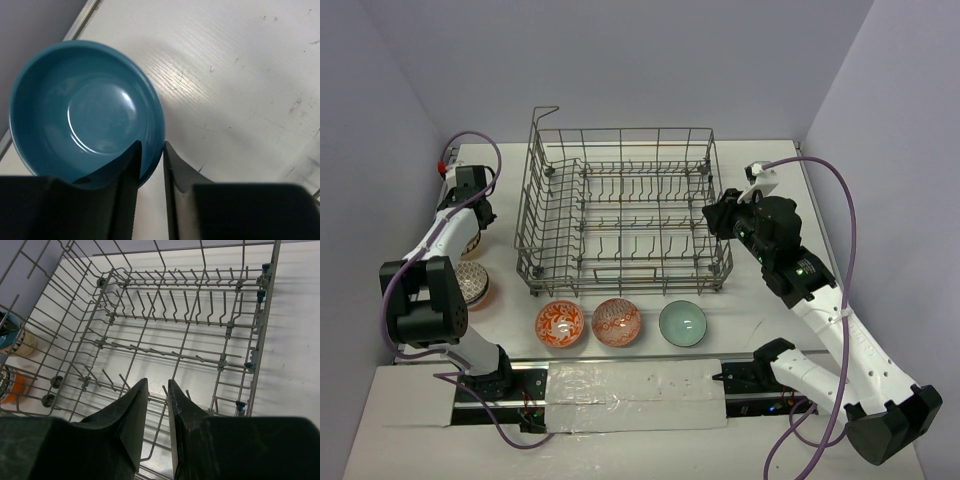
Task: Load the bowls into the dish rack
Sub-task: Pick up the bowl from the bowl.
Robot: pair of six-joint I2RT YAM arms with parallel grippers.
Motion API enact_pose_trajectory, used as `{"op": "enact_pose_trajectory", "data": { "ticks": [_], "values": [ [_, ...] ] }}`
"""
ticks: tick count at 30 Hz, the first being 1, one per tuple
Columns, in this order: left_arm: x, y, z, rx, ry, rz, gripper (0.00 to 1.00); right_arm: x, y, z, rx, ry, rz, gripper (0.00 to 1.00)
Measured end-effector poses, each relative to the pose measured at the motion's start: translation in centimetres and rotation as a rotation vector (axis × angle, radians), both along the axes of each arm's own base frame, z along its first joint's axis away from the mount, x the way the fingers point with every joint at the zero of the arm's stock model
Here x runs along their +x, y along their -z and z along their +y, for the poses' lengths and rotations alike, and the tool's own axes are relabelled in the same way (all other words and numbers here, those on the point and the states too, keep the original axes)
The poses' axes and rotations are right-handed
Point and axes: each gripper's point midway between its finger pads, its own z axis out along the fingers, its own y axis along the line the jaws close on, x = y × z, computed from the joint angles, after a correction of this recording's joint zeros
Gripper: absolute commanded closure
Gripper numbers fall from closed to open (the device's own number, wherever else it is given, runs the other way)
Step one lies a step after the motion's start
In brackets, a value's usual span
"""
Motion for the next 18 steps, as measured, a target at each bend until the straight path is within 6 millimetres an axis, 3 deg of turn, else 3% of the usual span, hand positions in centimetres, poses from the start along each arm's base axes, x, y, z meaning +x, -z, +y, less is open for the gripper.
{"op": "enact_pose_trajectory", "data": {
  "ticks": [18],
  "values": [
    [-0.14, -0.21, 0.42, 0.021, -0.015, 0.004, 0.83, 0.0, 0.01, -0.01, 0.0, 0.0, 0.0, 0.7]
  ]
}}
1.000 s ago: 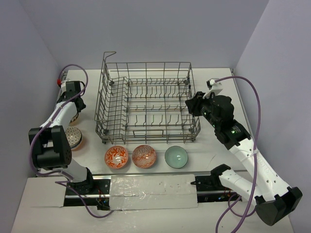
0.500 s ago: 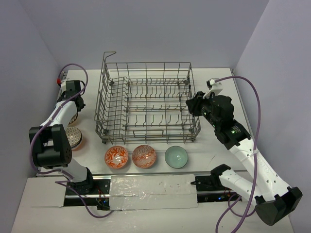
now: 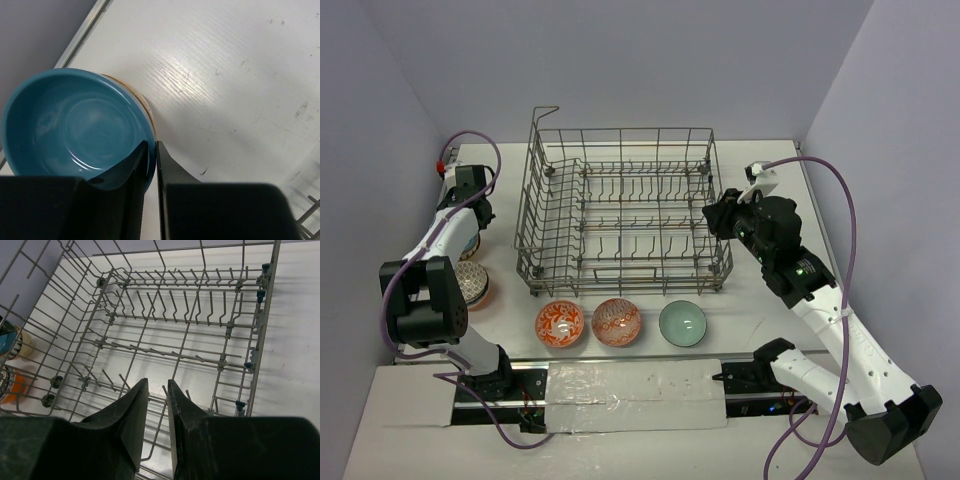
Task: Load the bowls into the dish rack
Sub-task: Pick up the bowl from the bowl.
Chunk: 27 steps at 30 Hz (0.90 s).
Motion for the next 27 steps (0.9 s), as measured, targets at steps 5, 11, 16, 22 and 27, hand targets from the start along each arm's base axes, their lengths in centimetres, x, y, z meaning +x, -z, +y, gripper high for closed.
{"op": "enact_pose_trajectory", "data": {
  "ticks": [5, 11, 16, 22, 27],
  "values": [
    [-0.07, 0.05, -0.02, -0.001, 0.0, 0.004, 0.92, 0.0, 0.0, -0.01, 0.0, 0.0, 0.0, 0.7],
    [-0.11, 0.07, -0.02, -0.001, 0.001, 0.005, 0.98, 0.01, 0.0, -0.02, 0.0, 0.001, 0.0, 0.7],
    [-0.1, 0.08, -0.04, -0.002, 0.002, 0.006, 1.0, 0.03, 0.01, -0.05, -0.001, 0.003, 0.0, 0.71],
    [-0.07, 0.09, -0.14, -0.005, 0.009, 0.007, 1.0, 0.06, 0.01, -0.1, -0.002, 0.006, 0.0, 0.71],
    [-0.03, -0.01, -0.44, -0.019, 0.021, 0.002, 1.0, 0.06, 0.03, -0.1, -0.002, 0.006, 0.0, 0.71]
  ]
}}
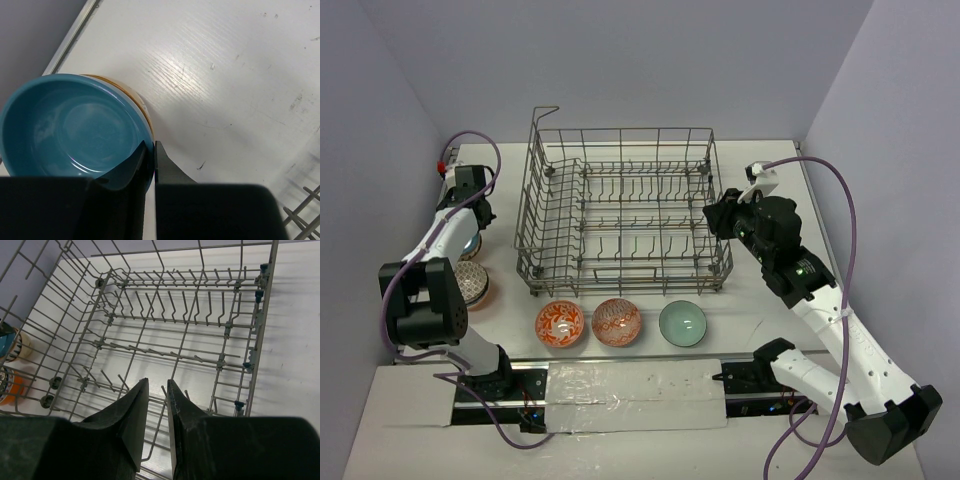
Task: Load the bowls into the dish rack
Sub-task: Pick up the bowl from the bowl.
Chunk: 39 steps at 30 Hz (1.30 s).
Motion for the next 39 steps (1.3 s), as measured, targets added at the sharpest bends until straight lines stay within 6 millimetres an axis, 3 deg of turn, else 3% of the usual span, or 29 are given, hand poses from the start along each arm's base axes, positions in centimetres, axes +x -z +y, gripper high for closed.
{"op": "enact_pose_trajectory", "data": {
  "ticks": [39],
  "values": [
    [-0.6, -2.1, -0.5, 0.059, 0.024, -0.01, 1.0, 0.1, 0.0, -0.2, -0.002, 0.011, -0.002, 0.73]
  ]
}}
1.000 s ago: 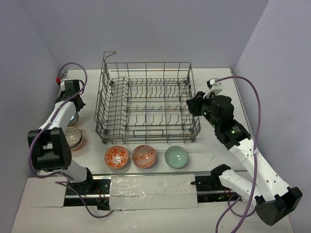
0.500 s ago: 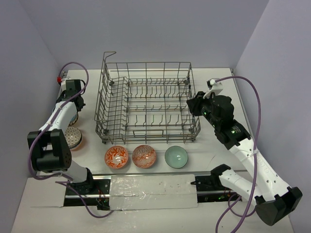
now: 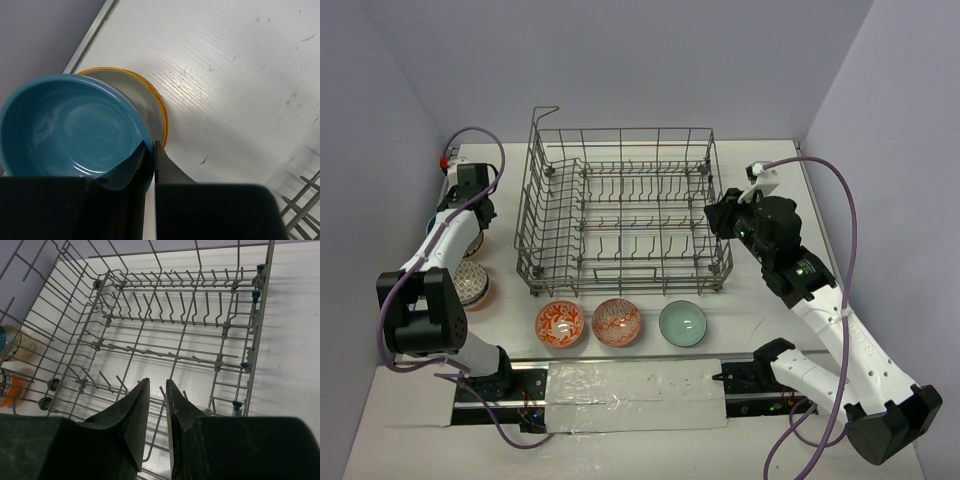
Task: Load the bowls into the dish rack
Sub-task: Pick up the bowl from the bowl.
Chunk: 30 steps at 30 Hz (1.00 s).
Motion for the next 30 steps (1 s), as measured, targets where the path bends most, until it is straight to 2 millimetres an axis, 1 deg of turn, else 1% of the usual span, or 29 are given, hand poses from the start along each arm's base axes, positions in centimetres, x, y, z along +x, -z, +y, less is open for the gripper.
{"op": "enact_pose_trajectory", "data": {
  "ticks": [18, 22, 30],
  "values": [
    [0.3, -0.1, -1.0, -0.009, 0.044, -0.001, 1.0, 0.0, 0.0, 0.0, 0.0, 0.0, 0.0, 0.73],
    [0.3, -0.5, -1.4, -0.009, 0.053, -0.01, 1.0, 0.0, 0.0, 0.0, 0.0, 0.0, 0.0, 0.74],
    [0.2, -2.1, -1.8, 0.009, 0.067, -0.046, 1.0, 0.0, 0.0, 0.0, 0.0, 0.0, 0.001, 0.74]
  ]
}}
